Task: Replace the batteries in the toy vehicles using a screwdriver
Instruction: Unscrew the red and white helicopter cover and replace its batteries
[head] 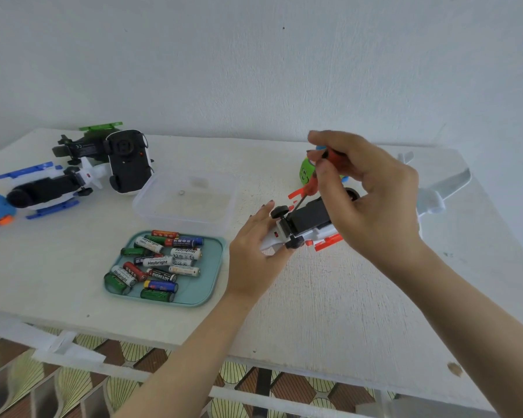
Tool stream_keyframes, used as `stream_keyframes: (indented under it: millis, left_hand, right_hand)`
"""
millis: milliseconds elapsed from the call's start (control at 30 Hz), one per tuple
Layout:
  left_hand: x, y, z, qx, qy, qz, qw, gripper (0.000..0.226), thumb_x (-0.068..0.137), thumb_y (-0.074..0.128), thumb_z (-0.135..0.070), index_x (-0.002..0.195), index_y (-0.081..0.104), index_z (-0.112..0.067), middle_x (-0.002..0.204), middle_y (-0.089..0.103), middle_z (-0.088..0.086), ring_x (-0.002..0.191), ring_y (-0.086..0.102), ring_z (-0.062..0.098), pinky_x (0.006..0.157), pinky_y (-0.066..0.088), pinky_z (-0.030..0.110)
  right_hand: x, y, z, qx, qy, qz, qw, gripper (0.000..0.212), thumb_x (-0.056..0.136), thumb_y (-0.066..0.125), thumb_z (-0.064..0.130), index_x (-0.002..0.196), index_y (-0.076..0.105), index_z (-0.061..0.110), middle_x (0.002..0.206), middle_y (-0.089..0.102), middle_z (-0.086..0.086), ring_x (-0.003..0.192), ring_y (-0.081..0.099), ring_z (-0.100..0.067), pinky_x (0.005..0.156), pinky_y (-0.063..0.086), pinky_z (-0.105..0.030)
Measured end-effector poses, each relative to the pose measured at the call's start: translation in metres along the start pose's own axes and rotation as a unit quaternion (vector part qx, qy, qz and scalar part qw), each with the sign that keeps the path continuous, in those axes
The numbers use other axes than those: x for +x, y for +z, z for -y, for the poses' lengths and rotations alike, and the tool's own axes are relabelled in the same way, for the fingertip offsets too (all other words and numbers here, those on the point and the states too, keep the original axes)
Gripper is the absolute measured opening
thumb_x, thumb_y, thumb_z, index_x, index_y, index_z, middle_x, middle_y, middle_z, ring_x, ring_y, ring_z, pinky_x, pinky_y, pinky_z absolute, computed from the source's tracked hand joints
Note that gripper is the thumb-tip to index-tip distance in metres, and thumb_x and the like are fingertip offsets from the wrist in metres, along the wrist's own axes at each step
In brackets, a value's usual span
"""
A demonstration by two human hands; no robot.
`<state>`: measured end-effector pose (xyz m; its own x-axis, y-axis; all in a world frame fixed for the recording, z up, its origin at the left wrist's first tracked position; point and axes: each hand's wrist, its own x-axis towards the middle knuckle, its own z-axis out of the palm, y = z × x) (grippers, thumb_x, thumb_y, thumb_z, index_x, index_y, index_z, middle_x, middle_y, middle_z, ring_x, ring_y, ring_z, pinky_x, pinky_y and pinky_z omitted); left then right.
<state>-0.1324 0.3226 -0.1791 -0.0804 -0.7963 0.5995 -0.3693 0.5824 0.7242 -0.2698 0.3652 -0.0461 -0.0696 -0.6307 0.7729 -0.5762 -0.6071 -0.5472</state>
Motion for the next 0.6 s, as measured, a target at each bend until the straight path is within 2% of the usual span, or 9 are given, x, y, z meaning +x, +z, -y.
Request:
stream_keyframes:
  millis: [67,133,167,233,333,433,500,600]
  left_hand:
    - [-0.0007,0.0000,0.0001,0.004,-0.007,0.007,1.000,0.059,0.077,0.070,-0.038,0.132,0.048,-0.036,0.127,0.064,0.008,0.122,0.058,0.019,0.105,0.045,0.040]
    - [-0.0013,0.0000,0.0020,0.005,-0.007,0.008,1.000,0.053,0.078,0.073,-0.035,0.128,0.058,-0.029,0.129,0.062,0.007,0.124,0.055,0.016,0.105,0.043,0.037]
    - [-0.0012,-0.0001,0.0026,0.005,-0.002,0.007,1.000,0.052,0.078,0.073,-0.034,0.127,0.059,-0.026,0.130,0.062,0.006,0.125,0.054,0.015,0.105,0.043,0.036]
    - [-0.0010,-0.0003,0.0033,0.012,0.012,-0.001,1.000,0.058,0.079,0.076,-0.030,0.131,0.050,-0.034,0.129,0.063,0.008,0.124,0.056,0.018,0.103,0.045,0.037]
    - [0.0000,-0.0002,0.0011,0.022,0.010,-0.003,1.000,0.077,0.077,0.078,-0.023,0.135,0.034,-0.047,0.127,0.064,0.009,0.122,0.058,0.021,0.101,0.048,0.046]
    - [0.0001,0.0000,0.0018,0.015,0.004,0.003,1.000,0.071,0.078,0.077,-0.028,0.136,0.039,-0.039,0.126,0.064,0.009,0.121,0.059,0.022,0.100,0.048,0.050]
    - [0.0002,-0.0003,0.0020,0.007,-0.001,0.011,1.000,0.063,0.079,0.073,-0.034,0.134,0.042,-0.035,0.127,0.064,0.010,0.121,0.059,0.023,0.100,0.048,0.051]
    - [-0.0003,-0.0003,0.0027,0.022,0.014,0.001,1.000,0.067,0.079,0.076,-0.030,0.135,0.041,-0.041,0.126,0.065,0.009,0.120,0.060,0.022,0.098,0.049,0.049]
  right_hand:
    - [0.0010,0.0016,-0.0002,0.011,-0.006,-0.003,1.000,0.028,0.088,0.051,0.002,0.112,0.065,0.003,0.099,0.067,-0.007,0.088,0.065,-0.008,0.079,0.055,-0.034]
    - [0.0034,0.0019,-0.0010,0.006,-0.022,-0.022,0.999,0.023,0.088,0.057,0.006,0.108,0.069,0.003,0.105,0.062,-0.011,0.090,0.059,0.002,0.080,0.052,-0.023]
    - [0.0046,0.0020,-0.0012,-0.007,-0.031,-0.036,0.999,0.020,0.088,0.063,0.011,0.105,0.070,0.005,0.101,0.060,-0.011,0.088,0.055,0.006,0.079,0.048,-0.017]
    - [0.0060,0.0024,-0.0014,-0.021,-0.035,-0.058,0.997,0.019,0.085,0.070,0.016,0.102,0.072,0.007,0.087,0.062,-0.008,0.082,0.052,0.010,0.077,0.042,-0.011]
    - [0.0053,0.0027,-0.0005,0.013,0.000,-0.059,0.998,0.021,0.086,0.069,0.013,0.107,0.067,0.010,0.084,0.067,-0.002,0.081,0.062,0.002,0.078,0.051,-0.021]
    - [0.0035,0.0026,0.0002,0.045,0.024,-0.033,0.998,0.018,0.091,0.059,0.006,0.108,0.064,0.007,0.090,0.070,-0.003,0.076,0.069,-0.008,0.076,0.056,-0.032]
    - [0.0033,0.0038,-0.0004,0.021,0.010,-0.035,0.999,0.019,0.092,0.055,0.006,0.107,0.067,0.006,0.093,0.069,-0.005,0.079,0.067,-0.004,0.078,0.053,-0.027]
    - [0.0051,0.0046,-0.0004,-0.013,-0.009,-0.065,0.998,0.020,0.087,0.067,0.017,0.104,0.071,0.007,0.093,0.061,0.000,0.089,0.055,0.009,0.082,0.045,-0.014]
